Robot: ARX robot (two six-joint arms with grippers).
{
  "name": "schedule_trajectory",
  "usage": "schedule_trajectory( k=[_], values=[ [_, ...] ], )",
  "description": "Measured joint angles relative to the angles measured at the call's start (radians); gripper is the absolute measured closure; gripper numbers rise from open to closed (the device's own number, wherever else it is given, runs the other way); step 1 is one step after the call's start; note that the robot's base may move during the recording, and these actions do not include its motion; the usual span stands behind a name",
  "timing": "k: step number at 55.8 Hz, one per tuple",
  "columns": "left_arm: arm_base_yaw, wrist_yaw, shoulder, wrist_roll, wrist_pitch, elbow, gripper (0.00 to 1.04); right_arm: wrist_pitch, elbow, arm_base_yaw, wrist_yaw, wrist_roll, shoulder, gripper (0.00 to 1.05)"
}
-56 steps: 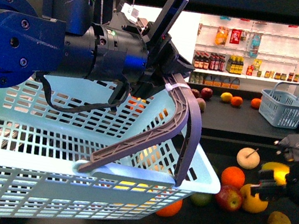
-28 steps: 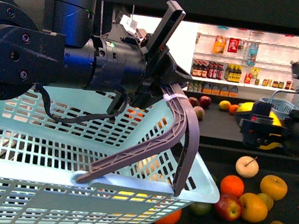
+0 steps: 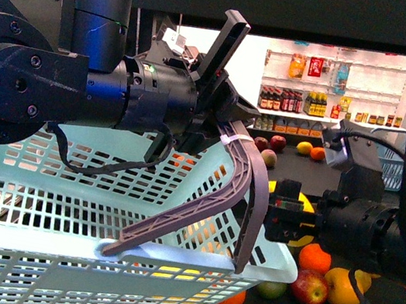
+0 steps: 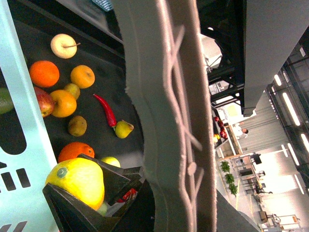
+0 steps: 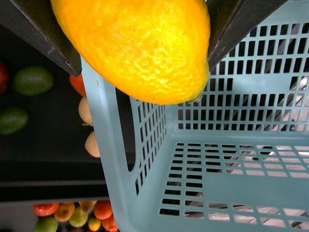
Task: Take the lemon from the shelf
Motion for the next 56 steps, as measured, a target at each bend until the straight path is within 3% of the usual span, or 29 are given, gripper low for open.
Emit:
schedule_trajectory(
  k=[25,41,47,56],
  values=[
    [0.012,-0.019,0.0,0.032,0.0,0.0,0.97,-0.044,0.085,0.023,0.04,0.088,0.076,0.39],
    [0.002,-0.006,0.0,0.001,0.0,0.0,0.97,-0.112,0.099,-0.001,0.021,0.362,0.056,0.4],
    [0.002,-0.006,0.0,-0.003,0.0,0.0,0.97,-0.127,0.099,0.001,0.0,0.384,0.045,0.39],
    [0.002,-0.006,0.0,-0.003,0.0,0.0,0.97,-0.127,0.098,0.006,-0.022,0.384,0.034,0.14]
  ],
)
